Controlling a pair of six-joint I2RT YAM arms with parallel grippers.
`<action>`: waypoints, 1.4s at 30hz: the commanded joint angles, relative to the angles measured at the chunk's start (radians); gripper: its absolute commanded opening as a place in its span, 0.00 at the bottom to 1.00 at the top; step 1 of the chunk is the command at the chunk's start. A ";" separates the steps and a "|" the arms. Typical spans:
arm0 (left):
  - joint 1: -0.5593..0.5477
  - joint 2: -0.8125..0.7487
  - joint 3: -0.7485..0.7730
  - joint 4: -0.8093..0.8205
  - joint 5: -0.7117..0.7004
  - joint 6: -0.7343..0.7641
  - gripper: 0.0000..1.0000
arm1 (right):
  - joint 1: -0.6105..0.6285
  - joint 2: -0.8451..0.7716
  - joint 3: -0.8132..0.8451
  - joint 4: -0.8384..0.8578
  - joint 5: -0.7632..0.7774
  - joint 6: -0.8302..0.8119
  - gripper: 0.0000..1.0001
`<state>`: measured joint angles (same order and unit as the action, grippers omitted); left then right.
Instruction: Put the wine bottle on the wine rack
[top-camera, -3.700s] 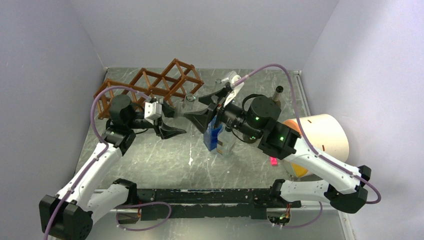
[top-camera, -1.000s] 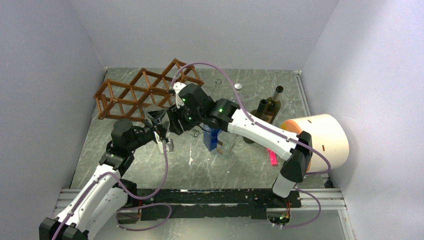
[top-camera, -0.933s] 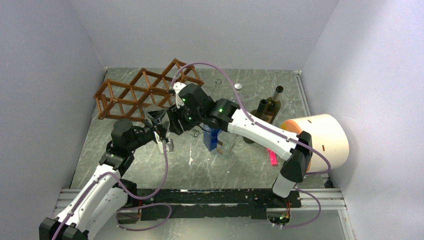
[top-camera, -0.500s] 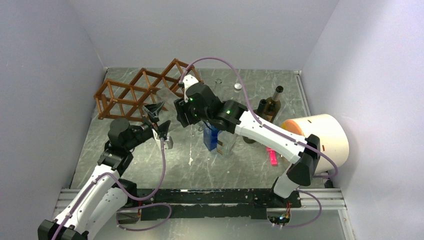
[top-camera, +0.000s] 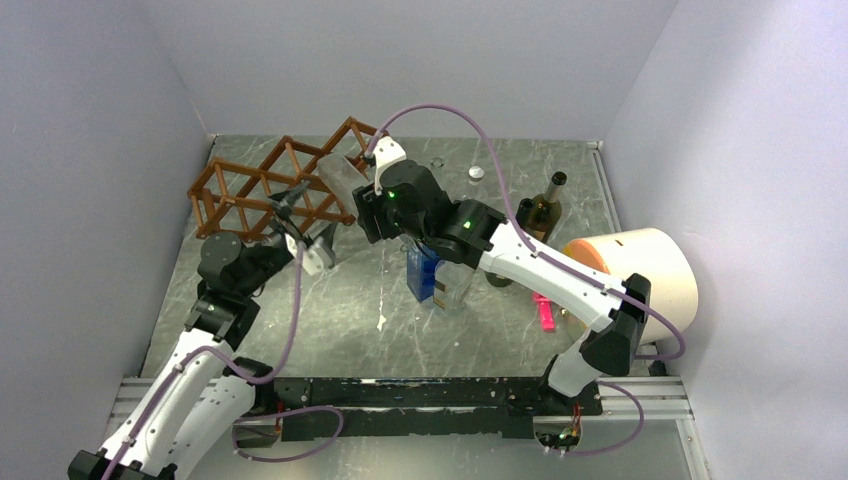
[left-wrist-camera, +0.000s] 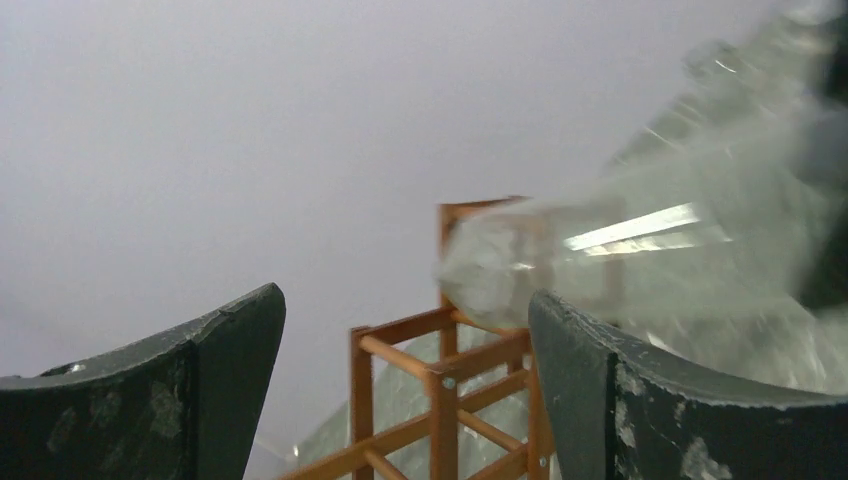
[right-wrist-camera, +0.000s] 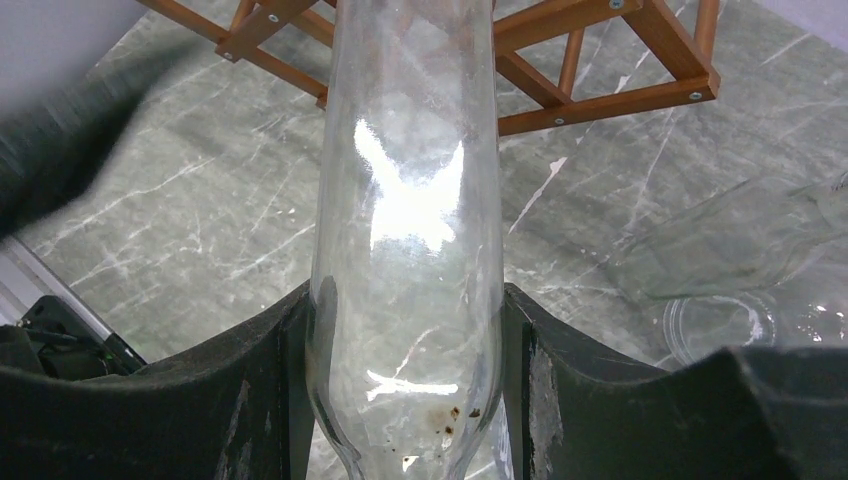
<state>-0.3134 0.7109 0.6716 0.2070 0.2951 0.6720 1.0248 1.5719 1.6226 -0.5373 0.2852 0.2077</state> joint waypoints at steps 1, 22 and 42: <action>0.015 0.057 0.144 0.025 -0.402 -0.342 0.95 | 0.001 -0.008 -0.008 0.111 0.015 -0.019 0.00; 0.240 0.173 0.272 -0.042 -0.650 -0.711 0.95 | 0.164 0.152 -0.130 0.283 0.112 0.121 0.00; 0.265 0.185 0.235 -0.014 -0.589 -0.708 0.95 | 0.194 0.409 -0.077 0.521 0.097 0.262 0.00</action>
<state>-0.0612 0.9066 0.9169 0.1642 -0.3111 -0.0261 1.2129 1.9682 1.4738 -0.1387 0.3660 0.4316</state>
